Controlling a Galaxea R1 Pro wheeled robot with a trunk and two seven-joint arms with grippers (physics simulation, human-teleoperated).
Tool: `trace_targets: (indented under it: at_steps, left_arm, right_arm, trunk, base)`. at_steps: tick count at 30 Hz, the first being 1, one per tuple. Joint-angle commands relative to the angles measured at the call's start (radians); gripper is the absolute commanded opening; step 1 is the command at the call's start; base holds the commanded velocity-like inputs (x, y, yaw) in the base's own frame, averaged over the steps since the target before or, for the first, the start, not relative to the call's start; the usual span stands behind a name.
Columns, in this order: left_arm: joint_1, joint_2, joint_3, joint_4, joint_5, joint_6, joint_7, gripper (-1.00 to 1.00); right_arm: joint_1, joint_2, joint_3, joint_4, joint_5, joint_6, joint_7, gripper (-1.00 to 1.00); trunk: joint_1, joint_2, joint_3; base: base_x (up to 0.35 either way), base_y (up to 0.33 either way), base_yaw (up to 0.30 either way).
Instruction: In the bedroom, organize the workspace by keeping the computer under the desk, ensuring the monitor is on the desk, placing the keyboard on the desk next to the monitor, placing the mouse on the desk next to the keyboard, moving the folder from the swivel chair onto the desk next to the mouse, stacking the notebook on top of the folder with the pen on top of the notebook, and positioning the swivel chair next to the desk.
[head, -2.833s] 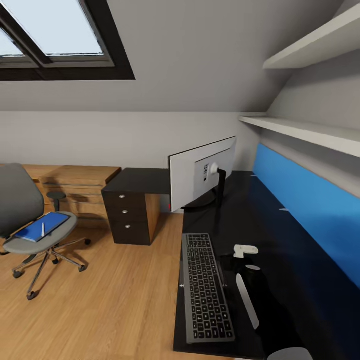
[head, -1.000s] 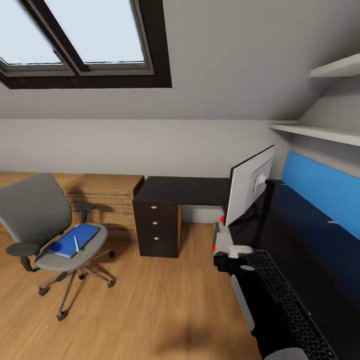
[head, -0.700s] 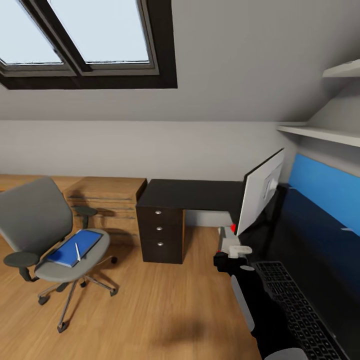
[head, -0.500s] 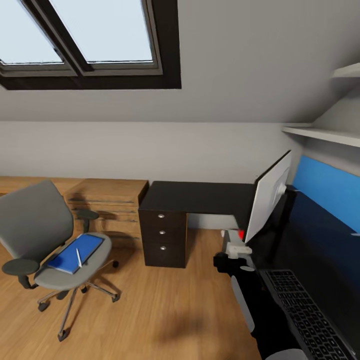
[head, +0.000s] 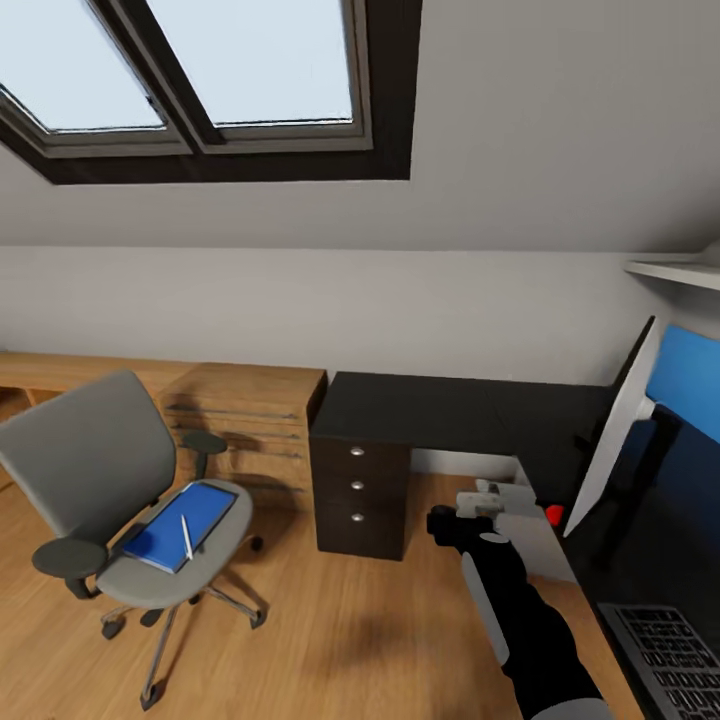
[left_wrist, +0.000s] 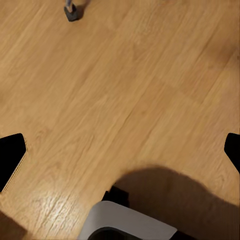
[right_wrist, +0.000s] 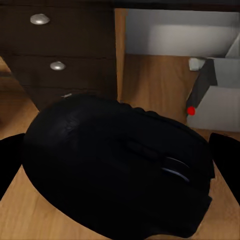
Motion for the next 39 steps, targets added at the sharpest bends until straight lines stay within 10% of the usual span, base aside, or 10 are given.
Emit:
trace_targets:
  at_steps: [1, 8, 12, 18, 24, 30, 39]
  left_arm:
    - [0.0, -0.001, 0.0, -0.002, 0.011, -0.002, 0.001, 1.0]
    - [0.0, -0.002, -0.002, -0.003, 0.01, -0.002, 0.0, 1.0]
    - [0.0, -0.012, -0.115, -0.106, 0.011, 0.01, 0.001, 1.0]
    - [0.0, -0.019, -0.18, -0.51, 0.013, 0.403, 0.013, 1.0]
    - [-0.02, -0.082, -0.185, -0.794, 0.009, 0.617, 0.061, 1.0]
    - [-0.176, -0.092, -0.182, -0.768, 0.016, 0.687, 0.148, 1.0]
    - [-0.197, -0.094, -0.179, -0.722, 0.015, 0.692, 0.155, 1.0]
  right_arm:
    - [0.0, 0.0, 0.002, -0.001, -0.004, 0.005, -0.007, -1.0]
    - [0.0, 0.0, 0.002, -0.001, -0.004, 0.005, -0.007, -1.0]
    - [0.0, -0.001, 0.002, 0.0, -0.003, 0.005, -0.006, -1.0]
    - [0.0, -0.003, 0.0, 0.0, -0.006, 0.004, -0.005, -1.0]
    - [0.0, -0.007, -0.002, 0.0, -0.006, 0.003, -0.005, -1.0]
    - [0.0, -0.009, -0.004, 0.0, -0.004, 0.003, -0.005, -1.0]
    - [0.0, -0.005, -0.003, -0.007, -0.005, 0.003, -0.006, -1.0]
  trunk:
    - [-0.003, 0.006, 0.002]
    - [-0.03, 0.055, 0.024]
    - [-0.045, 0.083, 0.037]
    - [-0.068, 0.125, 0.055]
    - [-0.091, 0.167, 0.074]
    - [-0.114, 0.209, 0.093]
    - [-0.13, 0.237, 0.106]
  base:
    - [0.298, 0.192, 0.268]
    - [0.302, 0.154, 0.275]
    - [0.307, 0.099, 0.216]
    - [0.311, 0.08, 0.02]
    - [0.318, 0.014, 0.001]
    - [0.325, 0.001, 0.0]
    - [0.327, 0.0, 0.0]
